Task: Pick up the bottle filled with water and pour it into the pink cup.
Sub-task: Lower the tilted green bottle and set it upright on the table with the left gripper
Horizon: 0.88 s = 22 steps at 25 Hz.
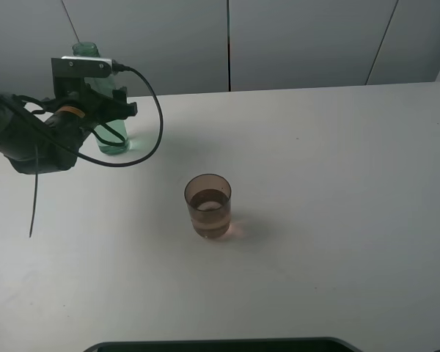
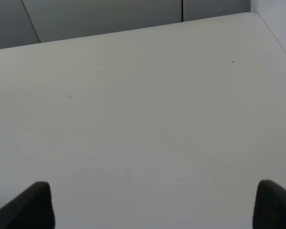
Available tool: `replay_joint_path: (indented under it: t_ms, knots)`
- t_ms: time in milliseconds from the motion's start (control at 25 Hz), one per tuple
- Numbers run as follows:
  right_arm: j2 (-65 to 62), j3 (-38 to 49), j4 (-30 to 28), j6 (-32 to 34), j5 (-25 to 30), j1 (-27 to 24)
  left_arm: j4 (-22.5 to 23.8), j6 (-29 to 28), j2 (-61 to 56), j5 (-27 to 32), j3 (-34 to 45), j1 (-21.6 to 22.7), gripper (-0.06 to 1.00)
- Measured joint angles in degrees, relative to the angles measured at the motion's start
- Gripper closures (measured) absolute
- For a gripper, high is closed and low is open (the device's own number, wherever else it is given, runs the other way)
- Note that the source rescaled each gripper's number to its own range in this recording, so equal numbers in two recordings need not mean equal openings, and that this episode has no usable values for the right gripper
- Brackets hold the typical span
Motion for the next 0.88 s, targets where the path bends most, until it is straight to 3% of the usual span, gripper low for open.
replay_joint_path:
  t_ms: [40, 120, 360, 880]
  knots:
    - [0.0, 0.0, 0.0, 0.0, 0.0, 0.0, -0.1, 0.0, 0.0, 0.1, 0.0, 0.0, 0.08]
    - [0.0, 0.0, 0.0, 0.0, 0.0, 0.0, -0.5, 0.1, 0.0, 0.5, 0.0, 0.0, 0.01]
    - [0.0, 0.0, 0.0, 0.0, 0.0, 0.0, -0.6, 0.3, 0.0, 1.6, 0.0, 0.0, -0.03]
    - [0.0, 0.0, 0.0, 0.0, 0.0, 0.0, -0.8, 1.6, -11.8, 13.6, 0.0, 0.0, -0.03]
